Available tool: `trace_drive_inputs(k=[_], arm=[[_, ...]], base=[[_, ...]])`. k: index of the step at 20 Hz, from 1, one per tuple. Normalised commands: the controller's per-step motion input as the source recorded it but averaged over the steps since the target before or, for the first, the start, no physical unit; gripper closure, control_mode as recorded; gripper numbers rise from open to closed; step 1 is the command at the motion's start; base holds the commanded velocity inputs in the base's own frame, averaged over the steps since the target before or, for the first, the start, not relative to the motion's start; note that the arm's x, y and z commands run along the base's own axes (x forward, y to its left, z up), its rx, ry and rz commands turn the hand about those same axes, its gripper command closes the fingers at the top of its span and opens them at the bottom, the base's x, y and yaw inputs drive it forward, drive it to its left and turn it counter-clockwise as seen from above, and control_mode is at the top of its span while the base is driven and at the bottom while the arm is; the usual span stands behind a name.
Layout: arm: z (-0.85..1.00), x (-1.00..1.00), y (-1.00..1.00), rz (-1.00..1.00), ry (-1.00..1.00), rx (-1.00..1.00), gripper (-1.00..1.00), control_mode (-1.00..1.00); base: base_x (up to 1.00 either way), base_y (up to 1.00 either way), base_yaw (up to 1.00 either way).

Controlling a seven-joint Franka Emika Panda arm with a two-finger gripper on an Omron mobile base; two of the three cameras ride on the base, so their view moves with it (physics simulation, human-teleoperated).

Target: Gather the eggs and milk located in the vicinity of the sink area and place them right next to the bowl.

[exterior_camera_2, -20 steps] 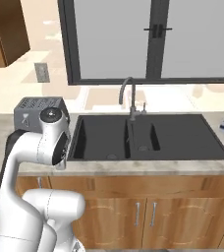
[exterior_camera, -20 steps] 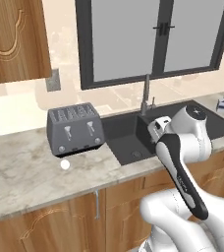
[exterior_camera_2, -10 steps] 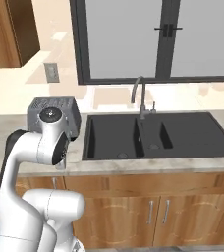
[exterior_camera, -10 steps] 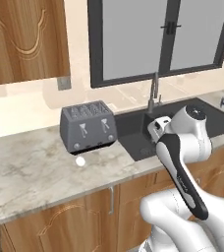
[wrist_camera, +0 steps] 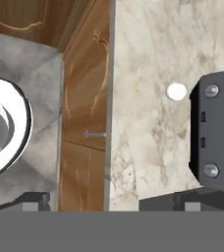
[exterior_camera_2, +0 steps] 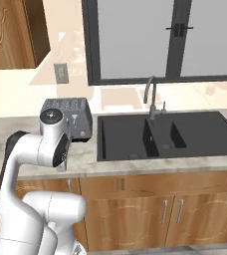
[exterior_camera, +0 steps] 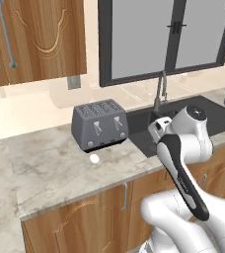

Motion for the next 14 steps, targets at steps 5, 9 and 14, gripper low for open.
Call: trace_drive_inputs(k=[5, 9, 14], arm=[[0.0, 0.06, 0.18, -0.04, -0.03, -0.01, -1.0, -1.0], [-0.1, 0.26, 0.09, 0.06, -0.03, -0.05, -1.0, -1.0], [-0.12, 0.55, 0.0, 0.25, 0.0, -0.1, -1.0, -1.0]], base=[[0.04, 0.17, -0.04], [0.0, 0.0, 0.0], [0.0, 0.0, 0.0]])
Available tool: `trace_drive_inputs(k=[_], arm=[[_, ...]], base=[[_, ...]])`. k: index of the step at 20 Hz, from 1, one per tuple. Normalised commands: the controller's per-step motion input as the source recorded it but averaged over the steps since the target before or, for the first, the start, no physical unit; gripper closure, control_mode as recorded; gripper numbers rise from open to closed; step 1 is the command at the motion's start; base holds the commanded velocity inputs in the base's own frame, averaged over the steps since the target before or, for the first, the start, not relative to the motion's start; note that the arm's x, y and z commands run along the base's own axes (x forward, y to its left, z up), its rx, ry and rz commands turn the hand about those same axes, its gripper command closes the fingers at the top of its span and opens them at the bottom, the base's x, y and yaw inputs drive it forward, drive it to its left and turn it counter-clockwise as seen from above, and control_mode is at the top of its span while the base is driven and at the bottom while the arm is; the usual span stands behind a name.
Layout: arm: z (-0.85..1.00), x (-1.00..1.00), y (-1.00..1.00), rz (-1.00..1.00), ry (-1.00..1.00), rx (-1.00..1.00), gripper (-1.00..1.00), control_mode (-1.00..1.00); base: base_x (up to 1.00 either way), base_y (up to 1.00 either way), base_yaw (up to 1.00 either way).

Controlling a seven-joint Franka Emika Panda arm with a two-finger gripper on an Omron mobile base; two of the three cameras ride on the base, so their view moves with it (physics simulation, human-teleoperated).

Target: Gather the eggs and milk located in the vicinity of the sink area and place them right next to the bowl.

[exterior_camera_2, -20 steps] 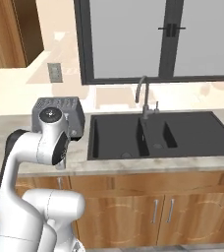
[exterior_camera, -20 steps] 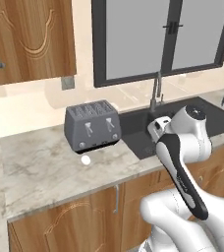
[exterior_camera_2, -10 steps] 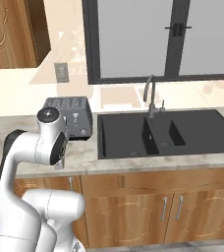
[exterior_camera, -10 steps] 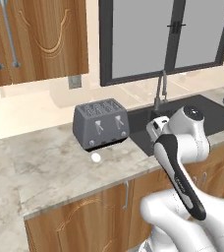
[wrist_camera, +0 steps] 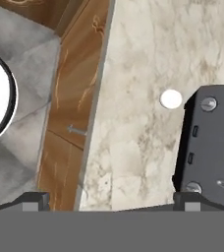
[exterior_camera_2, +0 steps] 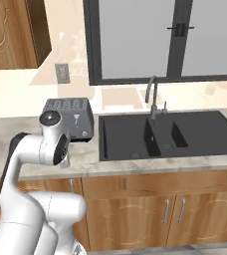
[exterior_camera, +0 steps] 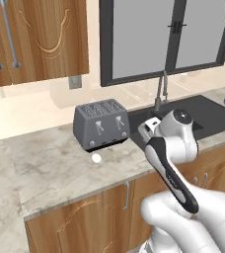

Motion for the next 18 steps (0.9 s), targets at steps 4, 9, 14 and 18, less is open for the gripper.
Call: trace_drive_inputs(k=[4, 9, 14, 18], arm=[[-0.05, 0.44, -0.08, 0.44, 0.01, -0.06, -1.0, -1.0], [0.0, 0.15, -0.07, 0.47, 0.0, -0.08, -1.0, -1.0], [0.0, 0.0, 0.02, 0.41, 0.0, -0.15, -1.0, -1.0], [0.0, 0.0, 0.28, 0.22, 0.0, -0.14, -1.0, -1.0]], base=[[0.0, 0.0, 0.0], [0.0, 0.0, 0.0], [0.0, 0.0, 0.0], [0.0, 0.0, 0.0]])
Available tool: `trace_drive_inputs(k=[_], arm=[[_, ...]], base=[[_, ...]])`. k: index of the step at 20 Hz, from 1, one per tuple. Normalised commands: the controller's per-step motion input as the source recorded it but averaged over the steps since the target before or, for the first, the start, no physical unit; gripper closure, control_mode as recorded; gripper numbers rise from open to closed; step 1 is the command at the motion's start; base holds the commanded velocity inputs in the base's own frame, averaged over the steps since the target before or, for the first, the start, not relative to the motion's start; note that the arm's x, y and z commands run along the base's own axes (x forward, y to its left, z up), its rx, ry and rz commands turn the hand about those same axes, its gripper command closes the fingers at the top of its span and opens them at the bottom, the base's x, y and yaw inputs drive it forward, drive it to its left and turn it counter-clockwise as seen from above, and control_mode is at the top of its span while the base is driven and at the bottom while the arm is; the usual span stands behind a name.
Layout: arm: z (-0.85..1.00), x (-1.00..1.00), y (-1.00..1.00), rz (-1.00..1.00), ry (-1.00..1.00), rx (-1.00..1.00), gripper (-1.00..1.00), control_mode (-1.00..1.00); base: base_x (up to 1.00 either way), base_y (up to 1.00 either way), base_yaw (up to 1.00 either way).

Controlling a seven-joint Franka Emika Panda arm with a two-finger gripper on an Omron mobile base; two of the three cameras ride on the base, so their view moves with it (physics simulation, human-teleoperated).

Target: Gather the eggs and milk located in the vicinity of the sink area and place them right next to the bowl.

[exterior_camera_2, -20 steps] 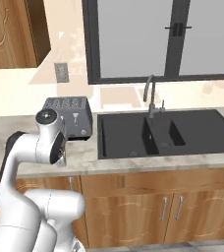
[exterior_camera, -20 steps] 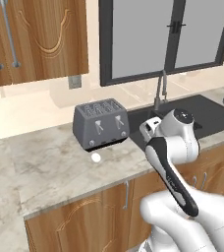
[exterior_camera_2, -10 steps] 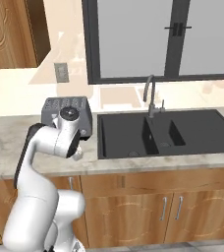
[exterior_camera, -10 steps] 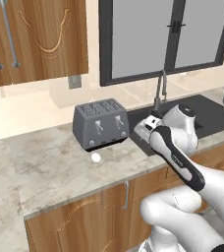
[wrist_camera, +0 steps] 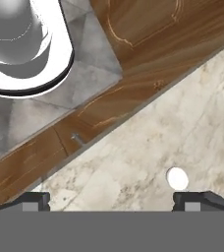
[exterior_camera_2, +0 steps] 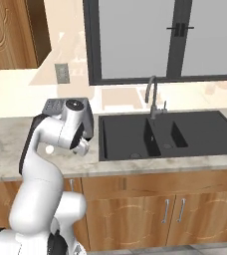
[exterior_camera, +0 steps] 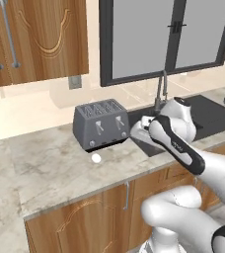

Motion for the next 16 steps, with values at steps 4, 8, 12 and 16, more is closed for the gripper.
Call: trace_drive_inputs(k=[4, 8, 12, 16], arm=[[0.0, 0.0, 0.4, 0.16, 0.0, -0.15, -1.0, -1.0], [0.0, 0.0, 0.27, 0.15, -0.05, -0.14, -1.0, -1.0], [-0.07, 0.0, 0.13, 0.08, -0.15, -0.09, -1.0, -1.0], [-0.22, 0.0, 0.04, 0.07, -0.17, -0.02, -1.0, -1.0]], base=[[0.0, 0.0, 0.0], [0.0, 0.0, 0.0], [0.0, 0.0, 0.0], [0.0, 0.0, 0.0]])
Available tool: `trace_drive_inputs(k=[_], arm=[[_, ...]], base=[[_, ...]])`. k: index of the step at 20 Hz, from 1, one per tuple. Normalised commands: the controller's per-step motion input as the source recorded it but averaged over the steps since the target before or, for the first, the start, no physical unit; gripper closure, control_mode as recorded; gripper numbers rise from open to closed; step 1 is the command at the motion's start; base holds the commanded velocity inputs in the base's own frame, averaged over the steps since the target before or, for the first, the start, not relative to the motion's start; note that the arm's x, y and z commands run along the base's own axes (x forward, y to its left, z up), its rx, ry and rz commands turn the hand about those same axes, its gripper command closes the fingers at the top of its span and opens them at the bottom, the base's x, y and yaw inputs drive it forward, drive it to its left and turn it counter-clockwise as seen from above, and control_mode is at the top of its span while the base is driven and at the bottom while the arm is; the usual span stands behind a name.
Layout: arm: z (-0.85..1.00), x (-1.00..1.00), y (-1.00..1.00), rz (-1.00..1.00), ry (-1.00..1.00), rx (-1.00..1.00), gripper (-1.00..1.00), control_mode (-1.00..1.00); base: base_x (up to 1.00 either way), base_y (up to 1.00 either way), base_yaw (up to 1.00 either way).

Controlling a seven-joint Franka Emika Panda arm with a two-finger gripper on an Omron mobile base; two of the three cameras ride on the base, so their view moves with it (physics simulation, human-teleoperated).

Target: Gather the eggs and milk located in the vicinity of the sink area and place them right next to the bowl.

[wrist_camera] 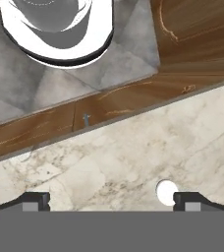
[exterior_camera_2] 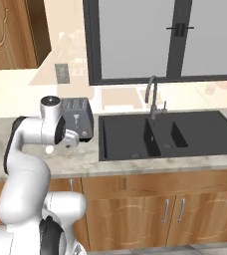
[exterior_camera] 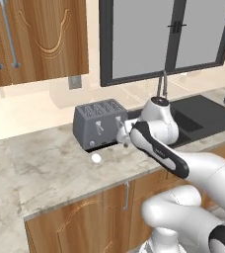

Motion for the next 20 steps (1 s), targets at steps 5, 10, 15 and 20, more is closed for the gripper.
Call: trace_drive_inputs(k=[5, 10, 15, 20], arm=[[-0.29, 0.0, 0.08, 0.08, -0.17, 0.0, -1.0, -1.0], [-0.11, 0.0, 0.16, 0.07, -0.04, 0.0, -1.0, -1.0], [-0.08, 0.03, 0.28, 0.04, -0.02, 0.0, -1.0, -1.0], [-0.07, 0.12, 0.3, 0.03, -0.01, 0.0, -1.0, -1.0]], base=[[0.0, 0.0, 0.0], [0.0, 0.0, 0.0], [0.0, 0.0, 0.0], [0.0, 0.0, 0.0]])
